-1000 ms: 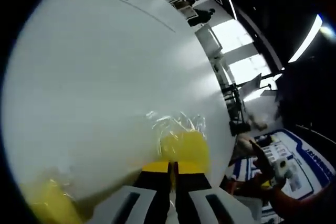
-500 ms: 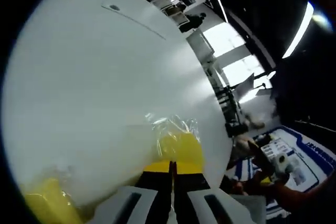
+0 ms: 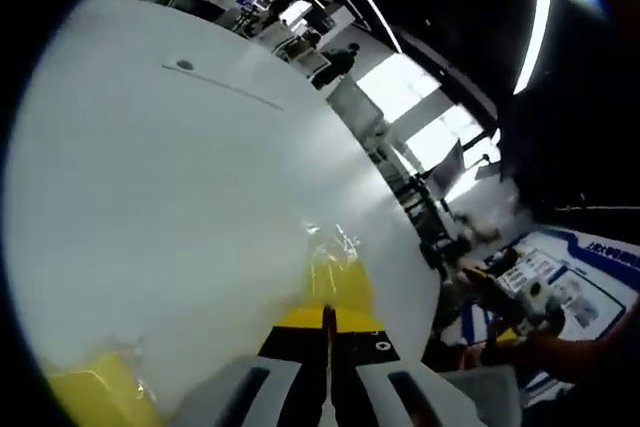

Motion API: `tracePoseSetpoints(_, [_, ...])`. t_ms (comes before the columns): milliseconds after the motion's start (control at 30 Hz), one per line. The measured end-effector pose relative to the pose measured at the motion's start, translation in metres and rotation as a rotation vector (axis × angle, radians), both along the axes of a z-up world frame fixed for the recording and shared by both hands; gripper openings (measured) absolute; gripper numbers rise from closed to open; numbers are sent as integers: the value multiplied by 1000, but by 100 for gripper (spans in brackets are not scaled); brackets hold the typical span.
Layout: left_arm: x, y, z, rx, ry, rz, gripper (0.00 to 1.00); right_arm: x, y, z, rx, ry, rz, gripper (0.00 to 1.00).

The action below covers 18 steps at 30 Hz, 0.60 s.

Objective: Compare the silicone blocks by pressing each to a similar depth, holding the contact briefly, and releasing to observe deformation and rebound differences across the visible hardness samples.

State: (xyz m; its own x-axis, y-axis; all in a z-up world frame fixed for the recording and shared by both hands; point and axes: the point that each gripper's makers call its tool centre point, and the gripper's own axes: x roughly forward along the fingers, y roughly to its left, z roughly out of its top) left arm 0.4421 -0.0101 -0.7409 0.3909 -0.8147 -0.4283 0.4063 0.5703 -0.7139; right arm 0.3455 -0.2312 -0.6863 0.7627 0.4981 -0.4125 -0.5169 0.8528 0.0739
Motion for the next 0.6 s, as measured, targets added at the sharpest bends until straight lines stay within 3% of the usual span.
tracePoseSetpoints(333, [4,-4,34,-54,-88,-18,0,1,5,5,3,-11,9,97])
tracePoseSetpoints(600, [1,-4,53,-92,-121,-19,0,2,9,7,1,-18,22,97])
